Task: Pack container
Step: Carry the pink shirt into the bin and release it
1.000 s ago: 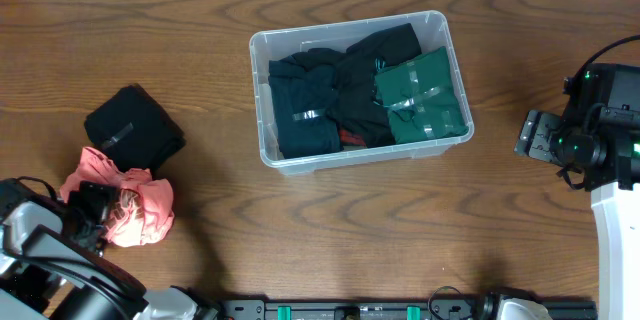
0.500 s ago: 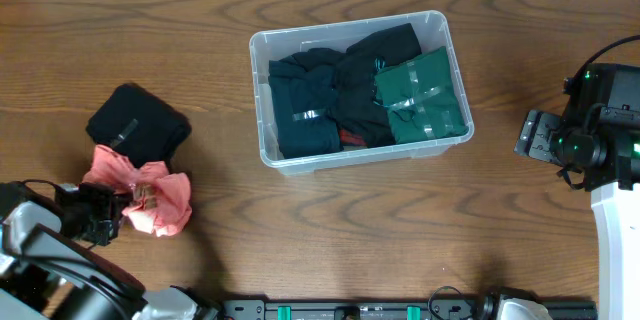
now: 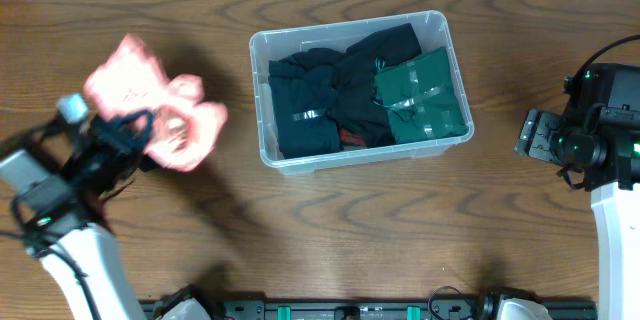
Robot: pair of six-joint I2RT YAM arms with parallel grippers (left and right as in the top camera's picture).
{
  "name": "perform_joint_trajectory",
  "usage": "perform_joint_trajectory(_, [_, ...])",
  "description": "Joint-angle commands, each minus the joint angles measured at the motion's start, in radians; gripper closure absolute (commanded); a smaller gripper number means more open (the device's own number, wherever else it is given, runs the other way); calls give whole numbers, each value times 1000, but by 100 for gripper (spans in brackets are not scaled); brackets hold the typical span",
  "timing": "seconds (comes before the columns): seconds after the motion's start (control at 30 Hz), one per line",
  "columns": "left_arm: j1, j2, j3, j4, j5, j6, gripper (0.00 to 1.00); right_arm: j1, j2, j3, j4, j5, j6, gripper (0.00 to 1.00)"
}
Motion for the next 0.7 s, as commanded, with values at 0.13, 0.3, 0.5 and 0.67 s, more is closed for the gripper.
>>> perform_joint_trajectory(0.13, [-527, 63, 42, 362, -91, -292, 94, -9, 2, 14, 0, 6, 14, 17])
perform_joint_trajectory(0.3, [-761, 256, 127, 378, -123, -210, 94, -9, 2, 14, 0, 6, 14, 17])
perform_joint_trajectory(0.5, [-852, 489, 214, 375, -105, -124, 94, -9, 2, 14, -2, 6, 14, 17])
perform_joint_trajectory(0.67, [-869, 646, 286, 378, -90, -87, 94, -9, 2, 13, 0, 6, 14, 17])
